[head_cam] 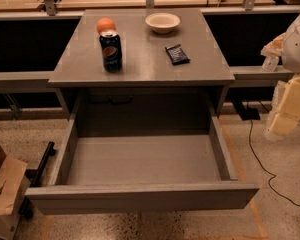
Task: Close top drawer
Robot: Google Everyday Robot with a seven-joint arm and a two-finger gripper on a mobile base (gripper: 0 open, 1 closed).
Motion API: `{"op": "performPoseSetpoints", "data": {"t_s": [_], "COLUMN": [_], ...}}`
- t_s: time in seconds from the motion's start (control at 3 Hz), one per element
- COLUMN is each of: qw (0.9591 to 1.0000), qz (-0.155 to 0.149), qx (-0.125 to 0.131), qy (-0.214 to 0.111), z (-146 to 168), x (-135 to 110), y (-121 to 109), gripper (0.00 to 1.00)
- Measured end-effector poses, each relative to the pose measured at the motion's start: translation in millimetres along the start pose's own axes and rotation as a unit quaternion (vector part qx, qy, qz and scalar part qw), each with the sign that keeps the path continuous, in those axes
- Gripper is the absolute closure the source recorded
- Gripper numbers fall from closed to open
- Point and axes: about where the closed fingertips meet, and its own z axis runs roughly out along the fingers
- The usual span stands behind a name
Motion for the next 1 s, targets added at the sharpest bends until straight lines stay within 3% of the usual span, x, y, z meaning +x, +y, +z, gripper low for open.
{"op": "performPoseSetpoints", "data": {"t_s": [0.33,0.67,1.0], "qw": [1.0000,1.0000,0.9995], "qz": [0.000,0.000,0.001], "qx": [0.000,0.001,-0.024], "qy": [0.000,-0.004,-0.019], "z": [0.0,0.6,19.6], "x": [0.0,-0.1,8.0], "y": [0.0,0.6,9.4], "gripper": [0.00,0.23,0.46]}}
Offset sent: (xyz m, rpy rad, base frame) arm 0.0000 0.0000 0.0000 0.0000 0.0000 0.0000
